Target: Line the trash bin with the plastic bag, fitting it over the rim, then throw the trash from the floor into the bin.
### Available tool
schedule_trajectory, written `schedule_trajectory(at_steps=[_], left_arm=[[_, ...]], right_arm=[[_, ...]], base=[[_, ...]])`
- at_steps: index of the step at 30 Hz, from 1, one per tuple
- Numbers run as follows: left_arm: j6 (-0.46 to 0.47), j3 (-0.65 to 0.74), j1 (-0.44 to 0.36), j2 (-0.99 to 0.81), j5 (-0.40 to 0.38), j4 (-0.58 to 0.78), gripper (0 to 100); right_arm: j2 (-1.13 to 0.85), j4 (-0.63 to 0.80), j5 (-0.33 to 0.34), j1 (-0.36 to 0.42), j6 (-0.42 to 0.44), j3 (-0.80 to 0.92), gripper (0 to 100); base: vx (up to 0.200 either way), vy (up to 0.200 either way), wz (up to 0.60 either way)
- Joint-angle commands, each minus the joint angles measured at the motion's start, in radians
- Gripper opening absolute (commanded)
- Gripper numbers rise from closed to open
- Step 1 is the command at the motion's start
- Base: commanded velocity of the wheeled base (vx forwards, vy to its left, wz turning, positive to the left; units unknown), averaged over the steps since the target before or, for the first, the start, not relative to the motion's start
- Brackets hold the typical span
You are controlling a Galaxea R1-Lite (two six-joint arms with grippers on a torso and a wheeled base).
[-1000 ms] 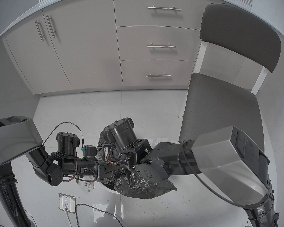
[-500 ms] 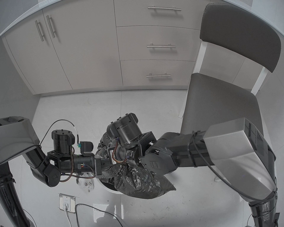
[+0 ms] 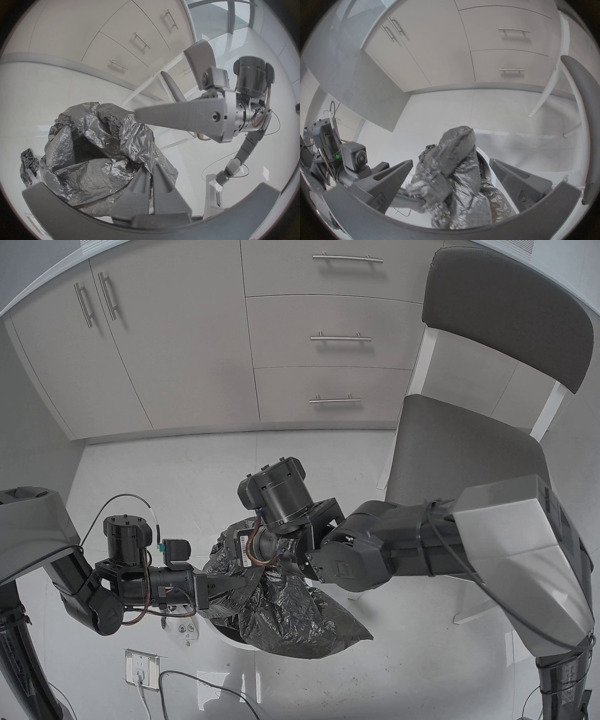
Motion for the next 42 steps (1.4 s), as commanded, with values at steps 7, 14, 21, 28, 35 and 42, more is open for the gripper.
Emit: schedule_trajectory(at_steps=[7,14,21,28,35,42], left_arm=[[-0.018,-0.001,0.082,-0.009,-0.001,-0.002,0],[-0.019,-0.001,0.110,-0.026,-0.001,-0.002,0],[-0.038,-0.013,0.110,-0.040,-0.001,-0.002,0],[-0.098,-0.042,0.125,-0.047,-0.001,-0.003,0],[-0.098,-0.044,0.123,-0.043,-0.001,-0.003,0],[-0.098,-0.047,0.119,-0.040,-0.001,-0.003,0]], right_arm=[[-0.209,-0.096,0.000,-0.004,0.016,0.454,100],[-0.223,-0.274,-0.006,-0.007,0.013,0.635,100],[-0.284,-0.313,-0.008,-0.003,0.020,0.762,100],[-0.297,-0.376,-0.037,0.007,0.020,0.873,100],[-0.260,-0.503,-0.082,0.019,-0.004,0.978,100],[-0.224,-0.616,-0.158,0.031,-0.093,1.044,100]], base=[[0.000,0.000,0.00],[0.000,0.000,0.00],[0.000,0.000,0.00],[0.000,0.000,0.00],[0.000,0.000,0.00],[0.000,0.000,0.00]])
